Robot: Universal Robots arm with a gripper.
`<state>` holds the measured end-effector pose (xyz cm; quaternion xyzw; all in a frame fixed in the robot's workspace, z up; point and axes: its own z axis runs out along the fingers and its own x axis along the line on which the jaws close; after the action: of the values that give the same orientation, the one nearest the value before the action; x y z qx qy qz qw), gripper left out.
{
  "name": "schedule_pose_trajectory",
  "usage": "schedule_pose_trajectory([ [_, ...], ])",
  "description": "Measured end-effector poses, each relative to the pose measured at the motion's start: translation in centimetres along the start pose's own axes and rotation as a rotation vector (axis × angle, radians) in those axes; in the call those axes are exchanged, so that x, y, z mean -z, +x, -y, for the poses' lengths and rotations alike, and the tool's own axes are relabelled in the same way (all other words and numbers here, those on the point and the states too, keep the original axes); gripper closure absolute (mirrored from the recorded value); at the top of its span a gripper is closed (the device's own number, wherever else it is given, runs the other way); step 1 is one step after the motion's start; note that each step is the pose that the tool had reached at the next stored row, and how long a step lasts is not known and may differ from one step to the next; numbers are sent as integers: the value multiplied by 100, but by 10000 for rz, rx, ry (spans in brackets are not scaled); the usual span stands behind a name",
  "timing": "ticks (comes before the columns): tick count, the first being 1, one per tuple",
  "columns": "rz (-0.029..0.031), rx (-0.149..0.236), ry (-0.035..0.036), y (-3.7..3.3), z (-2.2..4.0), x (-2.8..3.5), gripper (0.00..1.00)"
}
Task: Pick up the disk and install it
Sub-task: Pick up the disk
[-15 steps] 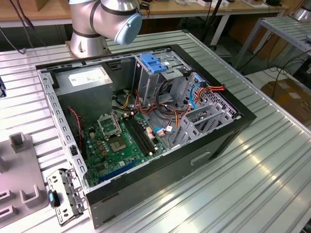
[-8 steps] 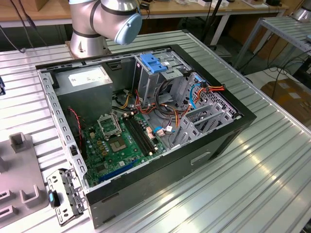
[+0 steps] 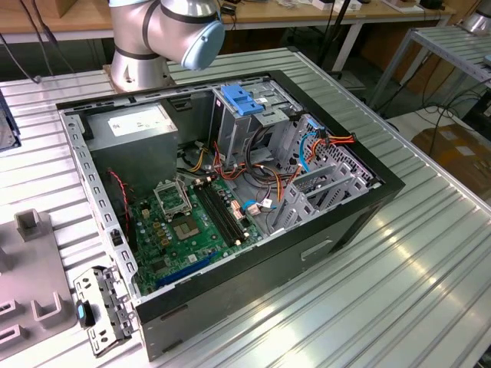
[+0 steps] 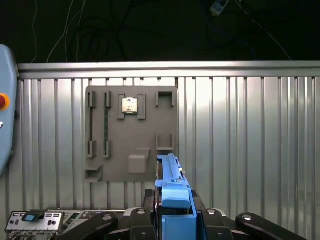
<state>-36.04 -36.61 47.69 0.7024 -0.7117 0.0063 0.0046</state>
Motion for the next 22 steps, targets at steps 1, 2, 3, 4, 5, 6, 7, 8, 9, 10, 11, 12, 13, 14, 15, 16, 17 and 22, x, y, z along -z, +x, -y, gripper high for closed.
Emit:
schedule_pose_trajectory([
  [1, -1, 3, -8, 0, 36, 0, 63],
  [2, 0, 4, -13, -1, 68, 0, 63],
  [3, -1, 8, -26, -1, 130, 0, 63],
  [4, -1, 10, -33, -2, 169, 0, 63],
  [5, -1, 11, -39, -3, 197, 0, 63],
  [6, -1, 13, -53, -3, 257, 0, 63],
  [7, -1, 14, -61, -4, 292, 0, 63],
  [8, -2, 16, -67, -4, 316, 0, 63],
  [9, -1, 19, -75, -4, 355, 0, 63],
  [10, -1, 21, -83, -5, 392, -1, 63],
  [11, -1, 23, -88, -5, 420, -1, 63],
  [12, -1, 25, -96, -6, 453, -1, 63],
  [13, -2, 28, -105, -6, 502, 0, 63],
  [14, -2, 29, -113, -7, 549, -1, 63],
  [15, -2, 30, -120, -8, 593, -1, 63],
  [16, -2, 31, -124, -8, 624, -1, 63],
  [17, -3, 33, -132, -9, 682, -1, 63],
  [22, -2, 34, -157, -11, 858, -2, 63],
])
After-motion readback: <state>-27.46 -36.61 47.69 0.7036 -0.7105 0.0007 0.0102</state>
